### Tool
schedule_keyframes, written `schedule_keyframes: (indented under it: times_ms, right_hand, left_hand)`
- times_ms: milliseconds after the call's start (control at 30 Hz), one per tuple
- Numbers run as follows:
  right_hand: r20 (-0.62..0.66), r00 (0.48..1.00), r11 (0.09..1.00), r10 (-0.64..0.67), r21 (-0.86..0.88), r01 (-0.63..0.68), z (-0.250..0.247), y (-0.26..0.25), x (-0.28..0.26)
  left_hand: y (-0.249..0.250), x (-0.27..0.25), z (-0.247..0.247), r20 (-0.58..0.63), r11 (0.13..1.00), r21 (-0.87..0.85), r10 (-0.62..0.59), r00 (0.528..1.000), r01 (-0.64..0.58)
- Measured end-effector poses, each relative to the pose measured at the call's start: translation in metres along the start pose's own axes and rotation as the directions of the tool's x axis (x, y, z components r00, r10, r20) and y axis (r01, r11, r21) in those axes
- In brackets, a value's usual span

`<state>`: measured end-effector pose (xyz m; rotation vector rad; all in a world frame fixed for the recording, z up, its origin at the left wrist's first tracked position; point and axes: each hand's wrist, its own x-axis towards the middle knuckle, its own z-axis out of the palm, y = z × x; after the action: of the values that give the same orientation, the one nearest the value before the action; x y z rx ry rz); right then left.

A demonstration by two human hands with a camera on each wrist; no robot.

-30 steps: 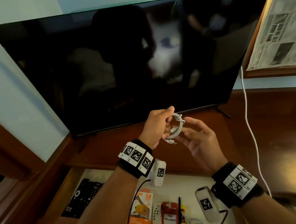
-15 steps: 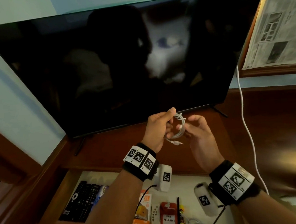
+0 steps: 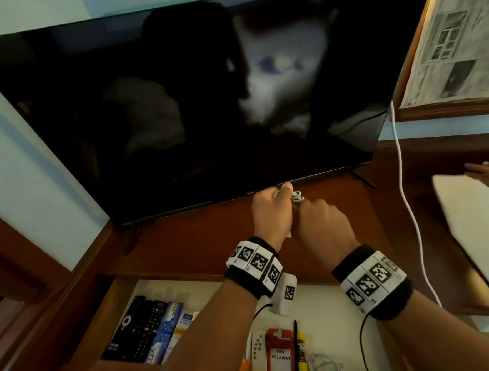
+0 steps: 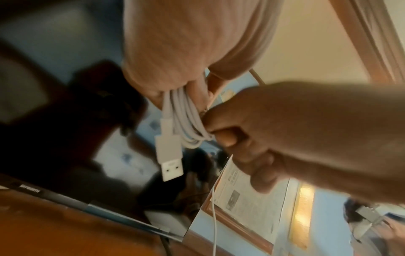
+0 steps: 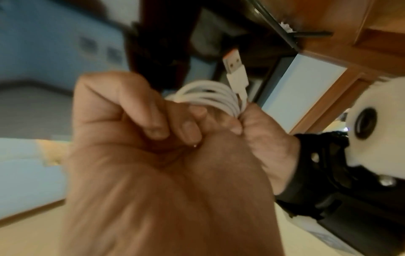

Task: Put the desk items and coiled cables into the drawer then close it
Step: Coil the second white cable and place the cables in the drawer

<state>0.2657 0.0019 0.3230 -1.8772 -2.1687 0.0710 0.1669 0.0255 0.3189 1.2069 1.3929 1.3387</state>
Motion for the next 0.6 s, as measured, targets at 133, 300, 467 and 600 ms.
schedule_keyframes:
  times_ms: [133, 300, 467, 600]
  right_hand:
    - [0.034, 0.996, 0.905, -0.077, 0.421, 0.055, -0.004, 0.003, -0.003]
    - [0.03, 0.983, 0.702, -0.184, 0.703, 0.109, -0.011, 0.018, -0.014]
    - [0.049, 0.987, 0.747, -0.156, 0.66, 0.085, -0.015, 0.032, -0.007]
    - [0.055, 0.987, 0.937, -0.152, 0.326, 0.126, -0.004, 0.018, -0.009]
  left_hand:
    - [-0.001, 0.006, -0.002, -0.058, 0.997, -0.012, -0.081, 0.995, 0.08]
    - [0.0, 0.018, -0.02, 0.016, 0.947, -0.17, -0.275, 0.961, 0.274]
    - [0.004, 0.009, -0.032, 0.112, 0.915, -0.253, -0.294, 0.949, 0.314]
    - [0.009, -0.005, -0.024, 0.103, 0.914, -0.29, -0.264, 0.959, 0.283]
